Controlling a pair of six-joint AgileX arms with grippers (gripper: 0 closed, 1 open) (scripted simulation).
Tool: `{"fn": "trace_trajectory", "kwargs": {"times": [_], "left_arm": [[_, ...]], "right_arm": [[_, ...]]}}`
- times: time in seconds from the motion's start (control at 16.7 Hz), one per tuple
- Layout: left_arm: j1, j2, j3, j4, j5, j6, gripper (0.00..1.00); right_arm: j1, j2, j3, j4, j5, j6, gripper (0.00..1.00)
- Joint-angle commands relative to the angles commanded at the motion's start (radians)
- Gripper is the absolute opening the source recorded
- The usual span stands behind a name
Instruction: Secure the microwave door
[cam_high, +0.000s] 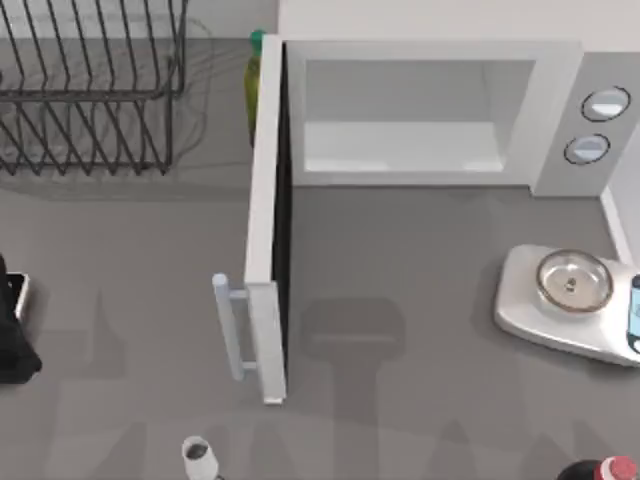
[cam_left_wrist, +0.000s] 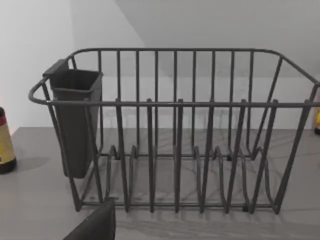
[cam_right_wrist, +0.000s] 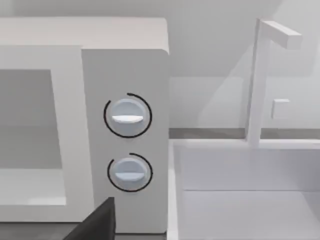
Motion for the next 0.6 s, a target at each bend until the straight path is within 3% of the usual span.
{"fn": "trace_trajectory", "kwargs": {"times": [0.06, 0.6], "left_arm": [[0.000, 0.000, 0.000, 0.000, 0.000, 0.000, 1.00], [0.000, 0.000, 0.000, 0.000, 0.000, 0.000, 0.32]], "right_arm": [[0.000, 0.000, 0.000, 0.000, 0.000, 0.000, 1.00], [0.000, 0.000, 0.000, 0.000, 0.000, 0.000, 1.00]]}}
